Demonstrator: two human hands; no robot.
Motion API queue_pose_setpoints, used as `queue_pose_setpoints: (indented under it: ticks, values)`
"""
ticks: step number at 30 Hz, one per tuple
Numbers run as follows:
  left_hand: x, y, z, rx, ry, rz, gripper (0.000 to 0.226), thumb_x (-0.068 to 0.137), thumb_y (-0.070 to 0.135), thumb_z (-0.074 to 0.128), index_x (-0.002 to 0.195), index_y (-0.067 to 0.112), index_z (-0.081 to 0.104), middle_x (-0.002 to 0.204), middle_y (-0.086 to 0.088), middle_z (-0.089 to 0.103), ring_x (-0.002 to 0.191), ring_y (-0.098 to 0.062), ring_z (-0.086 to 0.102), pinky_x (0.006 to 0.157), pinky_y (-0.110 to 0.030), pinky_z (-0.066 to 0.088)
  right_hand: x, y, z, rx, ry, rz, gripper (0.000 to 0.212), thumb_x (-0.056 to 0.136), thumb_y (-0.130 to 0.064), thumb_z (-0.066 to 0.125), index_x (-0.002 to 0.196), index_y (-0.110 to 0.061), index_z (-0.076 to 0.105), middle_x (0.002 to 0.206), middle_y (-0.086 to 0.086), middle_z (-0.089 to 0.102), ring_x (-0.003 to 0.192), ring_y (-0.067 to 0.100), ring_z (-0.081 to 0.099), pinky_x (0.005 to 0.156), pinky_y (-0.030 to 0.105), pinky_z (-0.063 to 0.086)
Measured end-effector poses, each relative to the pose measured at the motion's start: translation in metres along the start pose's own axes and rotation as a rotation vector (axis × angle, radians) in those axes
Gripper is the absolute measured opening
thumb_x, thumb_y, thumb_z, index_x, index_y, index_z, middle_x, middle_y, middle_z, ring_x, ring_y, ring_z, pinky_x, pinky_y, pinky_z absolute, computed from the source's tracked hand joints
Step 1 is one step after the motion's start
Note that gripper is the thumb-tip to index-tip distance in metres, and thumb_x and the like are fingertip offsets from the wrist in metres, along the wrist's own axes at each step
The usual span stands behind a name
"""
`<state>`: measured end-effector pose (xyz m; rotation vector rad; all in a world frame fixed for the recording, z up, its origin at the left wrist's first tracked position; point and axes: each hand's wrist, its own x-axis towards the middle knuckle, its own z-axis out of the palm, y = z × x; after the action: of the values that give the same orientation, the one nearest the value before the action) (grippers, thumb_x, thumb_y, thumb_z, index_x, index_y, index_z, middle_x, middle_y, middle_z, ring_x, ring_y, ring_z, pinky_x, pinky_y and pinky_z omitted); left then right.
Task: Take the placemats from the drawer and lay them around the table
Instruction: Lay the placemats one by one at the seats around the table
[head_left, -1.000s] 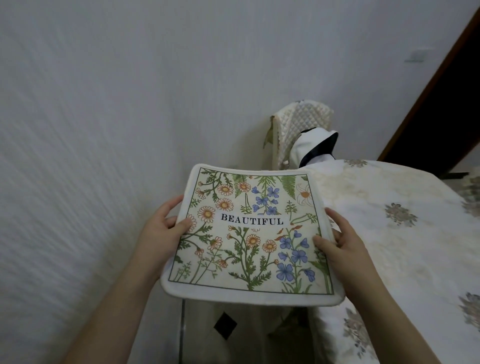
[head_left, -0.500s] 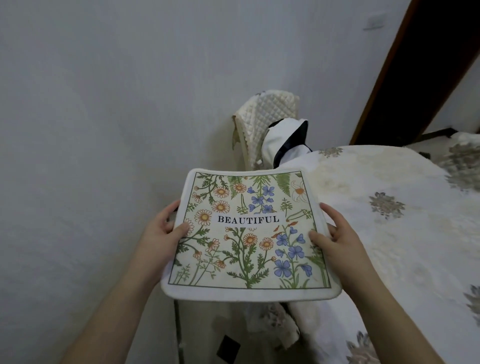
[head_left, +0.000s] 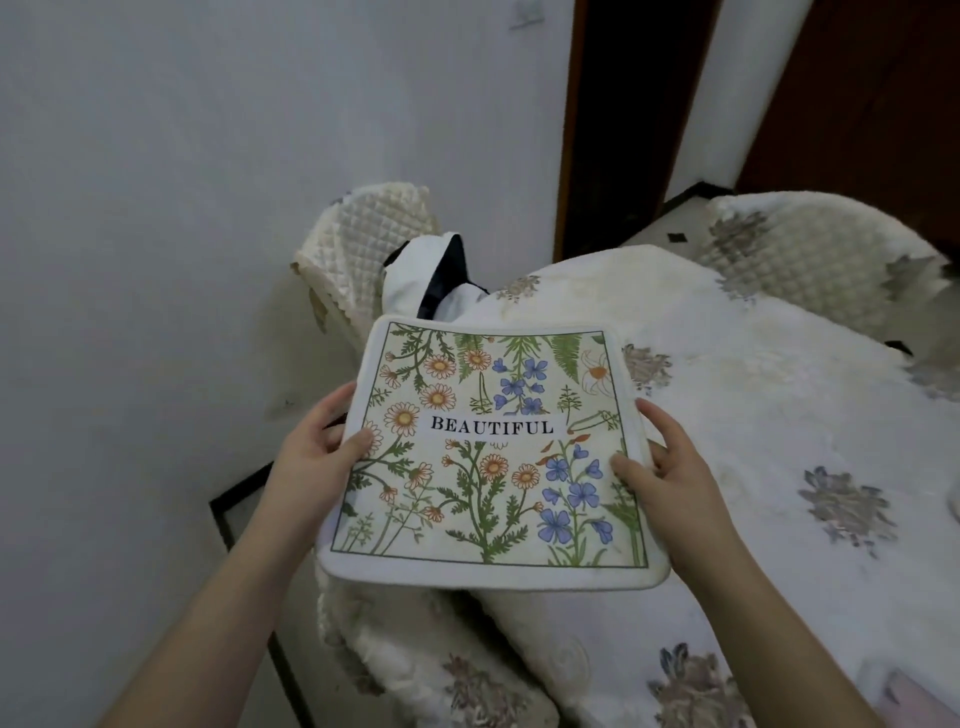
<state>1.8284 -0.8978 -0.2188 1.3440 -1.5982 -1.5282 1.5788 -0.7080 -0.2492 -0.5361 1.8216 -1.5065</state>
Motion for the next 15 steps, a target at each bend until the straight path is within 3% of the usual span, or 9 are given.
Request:
queue_pose_setpoints:
  ticks: [4, 9, 15]
  values:
    - [0.040, -0.009, 0.019, 0.021, -0.135, 0.027, 0.056, 0.097, 0.009, 0.060, 0.143, 0.037, 0.043, 0.098, -0.005, 0.078, 0.084, -0.030, 0.075, 0.074, -0.052, 0.060, -0.006, 0.009, -0.008, 0.026, 0.131, 0.029, 0.059, 0.094, -0.006, 0.060, 0.135, -0.044, 0.042, 0.102, -0.007, 0.074, 0.080, 0.017, 0.075, 0.065, 0.040, 0.061]
    - [0.094, -0.024, 0.034, 0.051, -0.310, 0.031, 0.064, 0.096, 0.013, 0.063, 0.149, 0.037, 0.035, 0.098, -0.002, 0.078, 0.085, -0.027, 0.075, 0.076, -0.051, 0.059, -0.019, 0.034, 0.008, 0.063, 0.339, 0.077, 0.059, 0.094, -0.005, 0.059, 0.137, -0.042, 0.042, 0.098, -0.011, 0.075, 0.083, 0.018, 0.075, 0.072, 0.046, 0.061]
    - [0.133, -0.039, 0.051, 0.167, -0.506, 0.058, 0.037, 0.095, 0.017, 0.065, 0.128, 0.031, 0.055, 0.095, 0.002, 0.078, 0.082, -0.026, 0.076, 0.077, -0.049, 0.060, -0.043, 0.069, 0.032, 0.182, 0.515, 0.161, 0.060, 0.094, -0.006, 0.060, 0.140, -0.039, 0.041, 0.105, -0.002, 0.075, 0.087, 0.025, 0.075, 0.074, 0.049, 0.060]
